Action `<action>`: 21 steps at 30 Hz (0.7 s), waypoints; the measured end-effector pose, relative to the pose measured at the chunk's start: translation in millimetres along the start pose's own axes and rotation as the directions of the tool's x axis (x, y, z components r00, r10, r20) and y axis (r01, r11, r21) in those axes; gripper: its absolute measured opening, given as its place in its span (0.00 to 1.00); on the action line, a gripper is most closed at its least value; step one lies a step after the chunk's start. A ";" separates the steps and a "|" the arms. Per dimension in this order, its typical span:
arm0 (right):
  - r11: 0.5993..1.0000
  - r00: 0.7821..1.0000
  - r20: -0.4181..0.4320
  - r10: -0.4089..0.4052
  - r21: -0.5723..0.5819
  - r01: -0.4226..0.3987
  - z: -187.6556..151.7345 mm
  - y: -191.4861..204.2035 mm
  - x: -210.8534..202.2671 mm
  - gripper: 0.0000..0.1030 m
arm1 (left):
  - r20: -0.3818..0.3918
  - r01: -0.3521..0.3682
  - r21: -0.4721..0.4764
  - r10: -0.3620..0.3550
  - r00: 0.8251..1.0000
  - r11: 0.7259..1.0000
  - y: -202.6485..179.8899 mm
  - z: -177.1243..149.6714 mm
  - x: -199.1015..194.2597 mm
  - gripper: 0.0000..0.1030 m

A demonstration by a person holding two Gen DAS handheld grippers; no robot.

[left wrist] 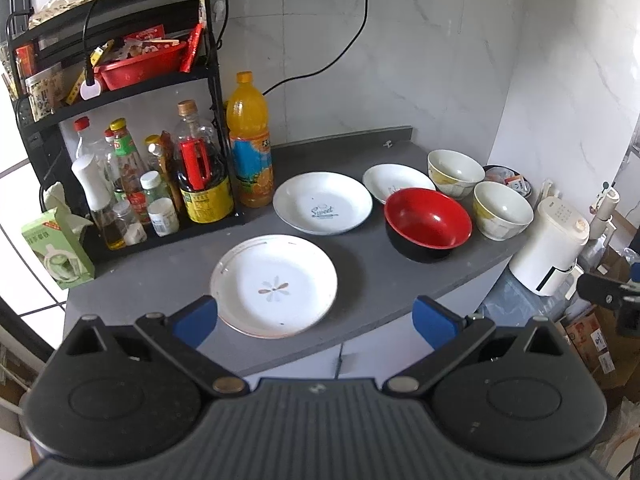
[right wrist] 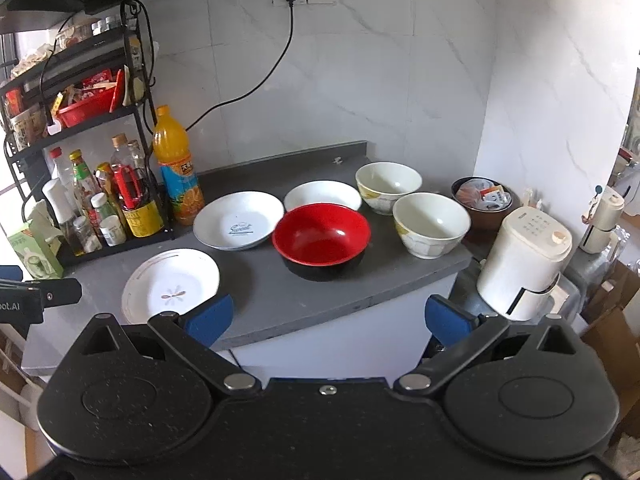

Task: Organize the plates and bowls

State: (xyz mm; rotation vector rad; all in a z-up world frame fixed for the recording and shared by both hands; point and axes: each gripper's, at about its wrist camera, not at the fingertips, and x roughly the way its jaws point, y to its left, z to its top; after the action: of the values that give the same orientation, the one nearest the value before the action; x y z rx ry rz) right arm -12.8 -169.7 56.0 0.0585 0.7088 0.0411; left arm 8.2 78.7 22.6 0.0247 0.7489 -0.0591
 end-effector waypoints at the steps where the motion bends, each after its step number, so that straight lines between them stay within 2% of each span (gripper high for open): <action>1: 1.000 1.000 -0.001 0.001 0.003 -0.001 -0.1 4.7 1.2 1.00 | -0.001 0.001 0.001 -0.001 1.000 1.000 5.4 0.6 0.1 1.00; 8: 1.000 0.999 -0.037 0.004 0.026 -0.003 -1.6 34.7 10.9 1.00 | -0.012 0.006 0.006 -0.006 1.000 1.000 33.1 6.0 1.1 1.00; 12: 1.000 1.000 -0.023 -0.009 0.007 0.009 -2.0 48.0 12.9 1.00 | -0.010 0.002 0.010 -0.002 1.000 1.000 44.4 4.9 3.3 1.00; 21: 1.000 1.000 -0.018 -0.012 0.013 0.012 3.2 53.0 12.1 1.00 | -0.013 -0.001 -0.021 0.001 1.000 1.000 59.2 0.5 4.5 1.00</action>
State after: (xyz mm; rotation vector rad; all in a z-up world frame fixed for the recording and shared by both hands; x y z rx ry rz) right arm -2.5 -116.3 54.2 0.0670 0.7270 0.0253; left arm 15.6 137.5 19.9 0.0059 0.7620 -0.0499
